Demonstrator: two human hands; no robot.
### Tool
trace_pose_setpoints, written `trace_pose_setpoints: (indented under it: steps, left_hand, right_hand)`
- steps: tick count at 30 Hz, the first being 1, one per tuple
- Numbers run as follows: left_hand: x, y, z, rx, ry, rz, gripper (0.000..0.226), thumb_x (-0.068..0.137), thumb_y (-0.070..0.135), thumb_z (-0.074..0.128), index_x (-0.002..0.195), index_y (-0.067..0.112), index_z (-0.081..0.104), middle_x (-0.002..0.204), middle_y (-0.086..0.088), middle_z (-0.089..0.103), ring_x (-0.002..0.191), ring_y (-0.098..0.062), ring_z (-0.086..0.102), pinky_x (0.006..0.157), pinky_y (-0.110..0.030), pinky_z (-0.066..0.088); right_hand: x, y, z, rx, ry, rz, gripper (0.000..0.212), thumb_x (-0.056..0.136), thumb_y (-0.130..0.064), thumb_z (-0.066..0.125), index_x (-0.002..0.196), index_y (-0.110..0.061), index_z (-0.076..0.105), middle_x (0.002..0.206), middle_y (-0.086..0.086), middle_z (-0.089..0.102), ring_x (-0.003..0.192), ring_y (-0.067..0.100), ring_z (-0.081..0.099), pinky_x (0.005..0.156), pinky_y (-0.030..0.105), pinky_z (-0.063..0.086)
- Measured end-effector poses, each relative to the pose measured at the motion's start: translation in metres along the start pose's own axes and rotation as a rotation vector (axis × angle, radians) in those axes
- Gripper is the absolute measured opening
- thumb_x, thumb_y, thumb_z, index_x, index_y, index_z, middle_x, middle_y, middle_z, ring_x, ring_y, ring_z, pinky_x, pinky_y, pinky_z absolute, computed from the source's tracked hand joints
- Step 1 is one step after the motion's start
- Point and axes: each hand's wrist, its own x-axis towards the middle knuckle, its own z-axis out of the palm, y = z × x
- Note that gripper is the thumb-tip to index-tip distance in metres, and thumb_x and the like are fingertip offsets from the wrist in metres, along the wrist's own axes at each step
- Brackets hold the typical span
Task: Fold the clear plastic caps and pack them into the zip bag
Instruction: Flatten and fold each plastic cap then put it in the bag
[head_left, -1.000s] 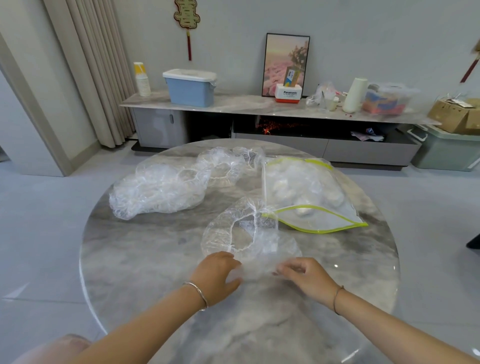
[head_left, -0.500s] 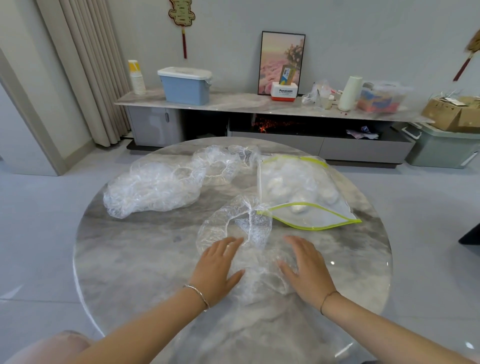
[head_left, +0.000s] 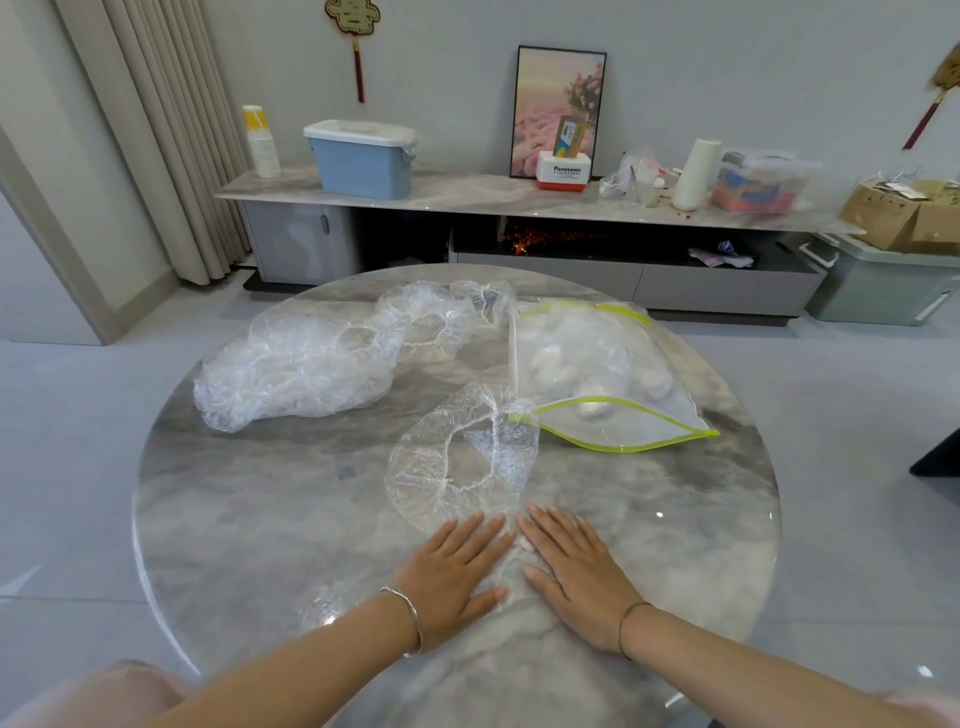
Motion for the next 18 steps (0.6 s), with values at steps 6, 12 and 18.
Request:
trace_pose_setpoints:
  steps: [6,12,18]
  left_hand:
    - [0.003,0.001,-0.014,-0.055,0.067,0.033,0.078,0.085,0.068,-0.008,0.149,0.032,0.016,0.154,0.008,0.023,0.141,-0.012,0.023,0.116,-0.031,0.004]
    - [0.006,-0.017,-0.036,-0.226,0.087,0.004,0.085,0.073,0.059,-0.005,0.140,0.033,0.040,0.134,0.007,0.041,0.126,-0.013,0.029,0.106,-0.021,0.013]
    - [0.001,-0.012,-0.044,-0.194,-0.035,-0.003,0.079,0.068,0.047,0.029,0.145,0.028,0.029,0.133,0.003,0.034,0.127,-0.015,0.025,0.107,-0.021,0.013]
  right_hand:
    - [0.001,0.000,-0.009,0.033,0.064,-0.067,0.081,0.081,-0.069,-0.002,0.150,-0.030,0.014,0.157,-0.013,0.006,0.144,0.006,-0.002,0.113,0.025,-0.014]
    - [-0.006,-0.004,-0.023,-0.073,0.214,-0.541,0.038,0.085,-0.048,0.055,0.116,-0.025,0.055,0.120,-0.006,0.054,0.112,0.011,0.046,0.105,0.025,0.024]
    - [0.000,-0.003,-0.013,-0.189,0.267,-0.581,0.028,0.074,-0.024,0.048,0.098,-0.023,0.063,0.099,-0.009,0.064,0.088,0.010,0.057,0.085,0.022,0.040]
